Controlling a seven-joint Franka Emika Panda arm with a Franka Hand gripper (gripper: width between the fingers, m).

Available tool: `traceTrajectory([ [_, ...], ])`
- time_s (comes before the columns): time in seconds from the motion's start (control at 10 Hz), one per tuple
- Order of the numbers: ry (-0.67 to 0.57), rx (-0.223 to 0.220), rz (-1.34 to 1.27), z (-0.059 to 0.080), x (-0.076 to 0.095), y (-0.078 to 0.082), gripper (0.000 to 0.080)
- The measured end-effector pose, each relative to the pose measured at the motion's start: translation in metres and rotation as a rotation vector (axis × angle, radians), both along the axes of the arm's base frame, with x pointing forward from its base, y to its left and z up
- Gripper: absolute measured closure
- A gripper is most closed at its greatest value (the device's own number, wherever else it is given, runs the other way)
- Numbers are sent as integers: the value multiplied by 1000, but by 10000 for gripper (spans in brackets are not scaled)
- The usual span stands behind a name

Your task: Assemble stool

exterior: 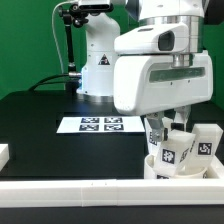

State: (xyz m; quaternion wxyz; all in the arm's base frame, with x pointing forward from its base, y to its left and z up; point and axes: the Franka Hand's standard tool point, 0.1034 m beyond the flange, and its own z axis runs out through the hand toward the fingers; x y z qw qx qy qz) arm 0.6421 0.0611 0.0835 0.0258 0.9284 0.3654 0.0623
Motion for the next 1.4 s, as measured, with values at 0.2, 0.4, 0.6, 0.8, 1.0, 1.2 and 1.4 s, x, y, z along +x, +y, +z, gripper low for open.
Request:
traceTrajectory([
  [0.2,0,5,-41,0,0,0,462],
  [0.4,0,10,-69,0,0,-1,462],
  [0.6,-26,35,-247,0,1,-3,462],
  [0.8,-59,61,-394,0,2,-5,461],
  [1.0,-83,101,-594,0,3,-5,461],
  [1.2,-99,139,-776,0,4,-2,461],
  [1.4,-108,182,-967,2,5,6,461],
])
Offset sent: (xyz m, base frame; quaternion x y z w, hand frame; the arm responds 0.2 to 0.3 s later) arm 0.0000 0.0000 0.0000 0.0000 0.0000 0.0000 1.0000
